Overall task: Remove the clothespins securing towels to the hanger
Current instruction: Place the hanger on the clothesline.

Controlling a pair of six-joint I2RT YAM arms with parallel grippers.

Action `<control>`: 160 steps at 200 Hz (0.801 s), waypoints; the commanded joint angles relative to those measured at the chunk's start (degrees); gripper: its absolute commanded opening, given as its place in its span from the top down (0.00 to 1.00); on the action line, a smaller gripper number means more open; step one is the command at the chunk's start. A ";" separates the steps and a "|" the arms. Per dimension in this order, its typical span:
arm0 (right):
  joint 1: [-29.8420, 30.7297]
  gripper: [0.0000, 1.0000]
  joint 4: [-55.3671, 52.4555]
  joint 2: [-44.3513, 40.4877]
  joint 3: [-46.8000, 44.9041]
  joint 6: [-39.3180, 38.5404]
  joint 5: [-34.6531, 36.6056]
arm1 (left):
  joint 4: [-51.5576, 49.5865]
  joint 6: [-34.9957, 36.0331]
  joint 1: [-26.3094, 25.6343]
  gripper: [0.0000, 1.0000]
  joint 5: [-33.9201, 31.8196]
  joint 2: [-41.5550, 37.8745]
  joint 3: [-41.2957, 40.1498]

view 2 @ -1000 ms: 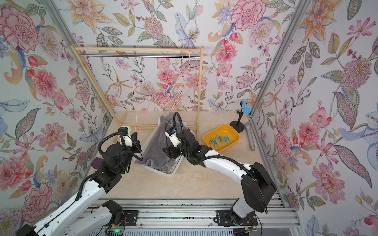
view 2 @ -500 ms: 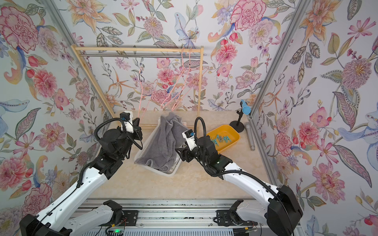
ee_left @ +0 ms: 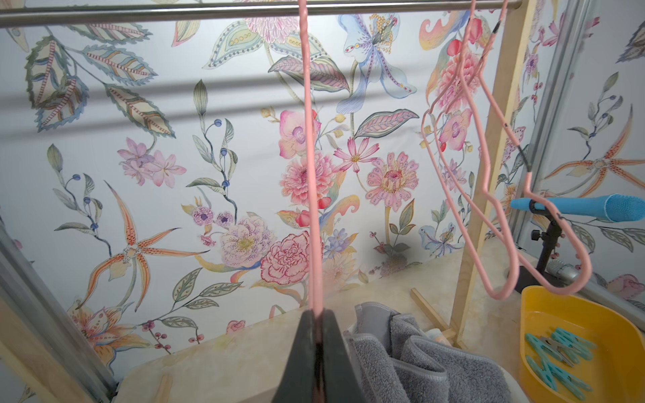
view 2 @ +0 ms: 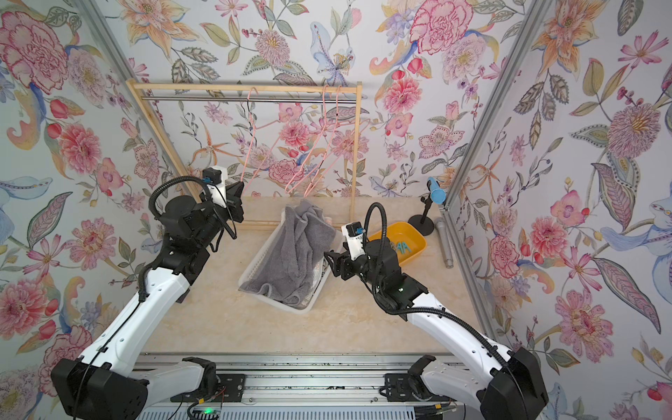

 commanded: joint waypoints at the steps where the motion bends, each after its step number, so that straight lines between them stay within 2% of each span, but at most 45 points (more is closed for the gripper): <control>1: -0.50 0.26 0.31 -0.95 -0.55 1.27 0.13 | 1.40 1.68 0.47 1.00 4.83 1.19 5.29; 88: -0.61 0.26 -0.02 -1.89 0.65 2.37 -1.33 | -1.20 1.51 0.65 1.00 6.36 9.42 16.05; 160: -0.63 0.25 -1.76 -4.48 0.53 2.46 -0.94 | 0.98 -1.79 0.60 1.00 11.17 14.39 18.35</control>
